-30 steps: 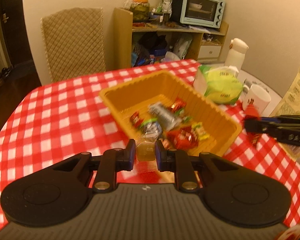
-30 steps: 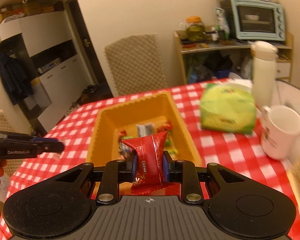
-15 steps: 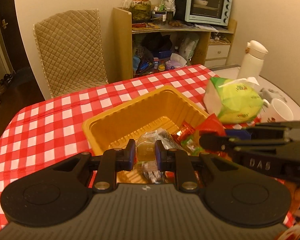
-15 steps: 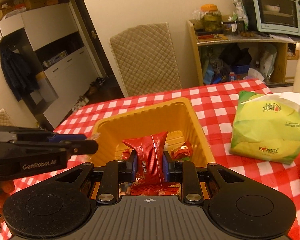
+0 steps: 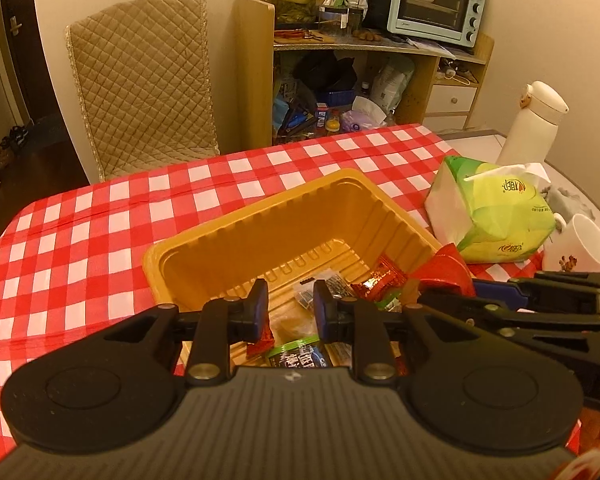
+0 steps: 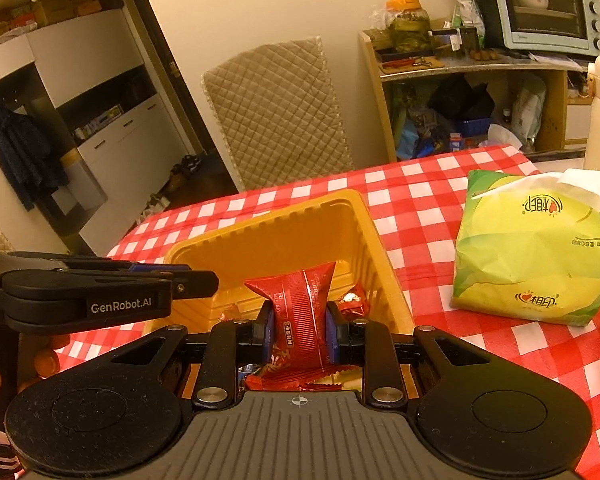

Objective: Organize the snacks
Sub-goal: 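Open both grippers to drop the brown candy and red packet into the orange tray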

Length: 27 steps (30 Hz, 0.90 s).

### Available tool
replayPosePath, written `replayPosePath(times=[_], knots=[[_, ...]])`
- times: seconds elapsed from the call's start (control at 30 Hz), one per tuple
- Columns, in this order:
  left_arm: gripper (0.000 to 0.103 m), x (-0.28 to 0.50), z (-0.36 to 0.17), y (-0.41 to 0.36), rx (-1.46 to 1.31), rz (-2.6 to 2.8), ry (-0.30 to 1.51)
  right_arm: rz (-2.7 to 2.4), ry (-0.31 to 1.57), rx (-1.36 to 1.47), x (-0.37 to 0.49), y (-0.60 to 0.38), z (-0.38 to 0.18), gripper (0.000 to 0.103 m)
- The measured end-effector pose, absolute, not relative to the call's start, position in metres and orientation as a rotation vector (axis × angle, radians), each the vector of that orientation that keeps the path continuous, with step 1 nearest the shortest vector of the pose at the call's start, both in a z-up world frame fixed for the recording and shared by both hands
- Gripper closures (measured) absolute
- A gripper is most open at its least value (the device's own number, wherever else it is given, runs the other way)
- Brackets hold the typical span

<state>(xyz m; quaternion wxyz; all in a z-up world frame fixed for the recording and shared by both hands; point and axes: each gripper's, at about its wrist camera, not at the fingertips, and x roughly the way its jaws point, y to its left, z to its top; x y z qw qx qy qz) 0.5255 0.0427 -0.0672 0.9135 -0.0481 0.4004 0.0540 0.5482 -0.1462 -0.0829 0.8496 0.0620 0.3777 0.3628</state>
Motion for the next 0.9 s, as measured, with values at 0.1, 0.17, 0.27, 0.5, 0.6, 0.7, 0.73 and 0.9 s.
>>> replayPosePath(times=[0.1,0.17,0.27,0.5,0.6,0.7,0.73,0.9], knots=[[0.071,0.521,-0.068,0.044,-0.102,0.117,0.825,0.766,0.794,0.130,0.548,-0.147,-0.082,0.077],[0.070,0.516,-0.067,0.044,-0.105,0.114,0.827,0.771,0.794,0.130,0.548,-0.148,-0.081,0.077],[0.069,0.507,-0.066,0.045,-0.115,0.098,0.827,0.776,0.792,0.122,0.549,-0.149,-0.081,0.077],[0.063,0.494,-0.061,0.043,-0.105,0.105,0.823,0.772,0.783,0.129,0.557,-0.142,-0.079,0.077],[0.059,0.487,-0.057,0.045,-0.108,0.114,0.816,0.781,0.744,0.141,0.560,-0.135,-0.074,0.077],[0.053,0.479,-0.051,0.047,-0.109,0.125,0.807,0.760,0.733,0.165,0.564,-0.131,-0.069,0.049],[0.051,0.476,-0.048,0.047,-0.107,0.127,0.803,0.746,0.726,0.183,0.564,-0.132,-0.066,0.028],[0.041,0.453,-0.036,0.046,-0.092,0.145,0.773,0.737,0.701,0.222,0.555,-0.143,-0.057,0.025]])
